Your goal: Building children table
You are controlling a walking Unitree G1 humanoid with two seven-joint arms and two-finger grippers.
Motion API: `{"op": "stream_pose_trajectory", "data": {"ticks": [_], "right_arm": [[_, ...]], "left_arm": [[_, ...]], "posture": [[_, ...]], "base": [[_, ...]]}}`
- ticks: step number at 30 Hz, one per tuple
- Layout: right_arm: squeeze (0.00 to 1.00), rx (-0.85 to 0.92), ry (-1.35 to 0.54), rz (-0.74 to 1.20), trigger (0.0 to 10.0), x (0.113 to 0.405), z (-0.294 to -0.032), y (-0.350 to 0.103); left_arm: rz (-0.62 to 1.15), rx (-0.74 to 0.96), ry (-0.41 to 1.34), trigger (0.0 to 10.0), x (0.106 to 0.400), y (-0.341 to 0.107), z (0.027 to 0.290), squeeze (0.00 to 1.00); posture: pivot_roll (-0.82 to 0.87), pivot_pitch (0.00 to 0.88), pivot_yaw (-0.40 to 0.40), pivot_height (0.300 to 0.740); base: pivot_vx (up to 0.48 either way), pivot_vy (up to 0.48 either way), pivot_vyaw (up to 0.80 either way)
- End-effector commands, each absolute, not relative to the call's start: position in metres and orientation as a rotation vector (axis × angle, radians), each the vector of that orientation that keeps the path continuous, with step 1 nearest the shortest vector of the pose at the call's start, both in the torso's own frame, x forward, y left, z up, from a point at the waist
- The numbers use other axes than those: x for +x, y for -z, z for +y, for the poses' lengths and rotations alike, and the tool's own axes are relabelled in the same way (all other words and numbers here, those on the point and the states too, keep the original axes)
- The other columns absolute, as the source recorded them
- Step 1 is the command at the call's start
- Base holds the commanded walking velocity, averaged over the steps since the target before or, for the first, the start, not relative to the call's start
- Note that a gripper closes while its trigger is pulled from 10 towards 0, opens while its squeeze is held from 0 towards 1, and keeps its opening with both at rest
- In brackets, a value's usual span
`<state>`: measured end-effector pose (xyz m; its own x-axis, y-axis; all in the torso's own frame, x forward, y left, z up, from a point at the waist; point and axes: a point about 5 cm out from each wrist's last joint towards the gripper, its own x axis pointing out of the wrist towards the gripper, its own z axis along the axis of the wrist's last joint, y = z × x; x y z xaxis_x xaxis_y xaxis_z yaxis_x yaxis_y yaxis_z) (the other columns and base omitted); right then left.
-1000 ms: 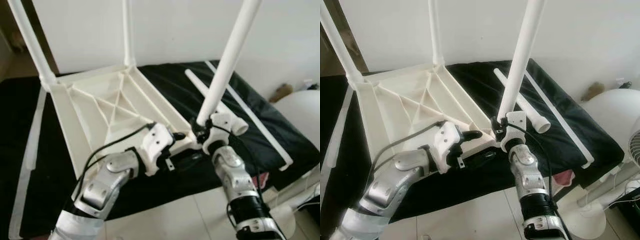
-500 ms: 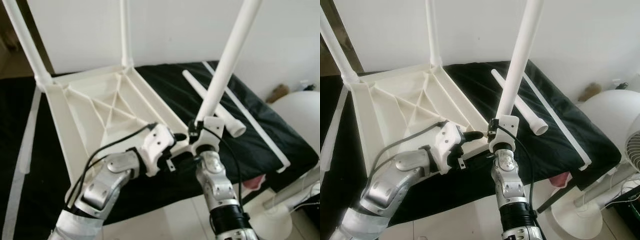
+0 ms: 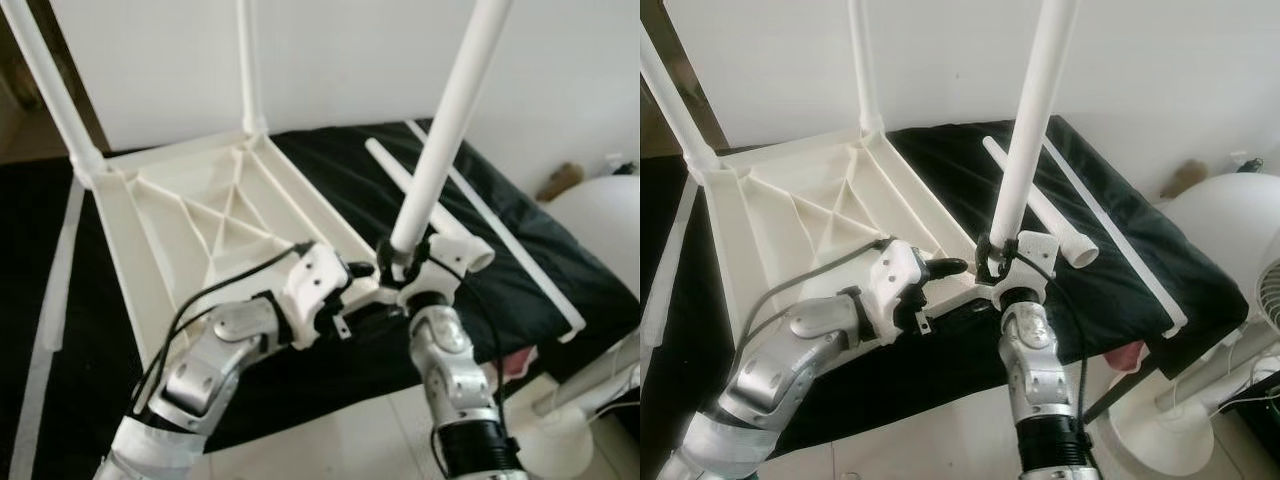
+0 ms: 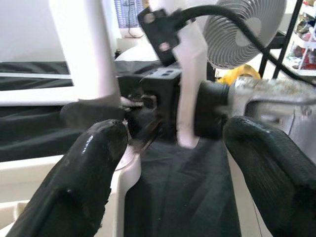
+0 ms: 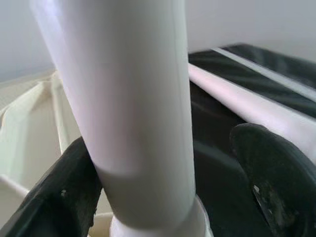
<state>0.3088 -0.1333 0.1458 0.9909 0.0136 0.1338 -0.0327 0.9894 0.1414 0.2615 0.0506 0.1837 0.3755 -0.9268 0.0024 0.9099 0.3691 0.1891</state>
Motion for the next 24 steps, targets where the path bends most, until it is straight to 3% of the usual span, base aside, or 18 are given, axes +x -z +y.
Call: {"op": "stream_pose_trajectory", "data": {"ticks": [1, 2, 3, 4, 5, 6, 7, 13, 24], "right_arm": [[0.76, 0.151, -0.04, -0.136, 10.0, 0.309, -0.143, -0.146], [0.76, 0.15, -0.048, -0.139, 10.0, 0.309, -0.146, -0.147], [0.59, 0.149, -0.099, -0.133, 10.0, 0.31, -0.147, -0.147], [0.59, 0.149, -0.136, -0.128, 10.0, 0.311, -0.147, -0.147], [0.11, 0.14, -0.186, -0.131, 10.0, 0.311, -0.146, -0.148], [0.11, 0.132, -0.218, -0.135, 10.0, 0.311, -0.146, -0.149], [0.0, 0.116, -0.264, -0.122, 10.0, 0.313, -0.146, -0.148], [0.0, 0.011, -0.436, -0.101, 10.0, 0.316, -0.146, -0.148], [0.0, -0.109, -0.559, -0.048, 10.0, 0.328, -0.156, -0.143]], "left_arm": [[-0.106, 0.177, 1.204, 10.0, 0.262, -0.183, 0.052, 0.0], [-0.102, 0.177, 1.2, 10.0, 0.262, -0.183, 0.052, 0.0], [-0.103, 0.174, 1.2, 10.0, 0.263, -0.183, 0.052, 0.0], [-0.105, 0.171, 1.202, 10.0, 0.263, -0.183, 0.051, 0.0], [-0.109, 0.17, 1.203, 10.0, 0.263, -0.183, 0.05, 0.0], [-0.111, 0.169, 1.203, 10.0, 0.263, -0.183, 0.05, 0.0], [-0.114, 0.171, 1.204, 10.0, 0.262, -0.183, 0.048, 0.0], [-0.139, 0.181, 1.202, 10.0, 0.263, -0.186, 0.045, 0.0], [-0.147, 0.187, 1.187, 10.0, 0.263, -0.188, 0.047, 0.0]], "posture": [[-0.05, 0.034, -0.003, 0.74], [-0.05, 0.034, -0.003, 0.74], [-0.05, 0.033, -0.001, 0.74], [-0.06, 0.034, 0.002, 0.74], [-0.06, 0.033, 0.004, 0.74], [-0.06, 0.033, 0.004, 0.74], [-0.06, 0.033, 0.003, 0.74], [-0.06, 0.036, 0.001, 0.74], [-0.05, 0.038, 0.0, 0.74]], "base": [[0.0, 0.0, 0.0], [0.0, 0.0, 0.0], [0.0, 0.0, 0.0], [0.0, 0.0, 0.0], [0.0, 0.0, 0.0], [0.0, 0.0, 0.0], [0.0, 0.0, 0.0], [0.0, 0.0, 0.0], [0.0, 0.0, 0.0]]}}
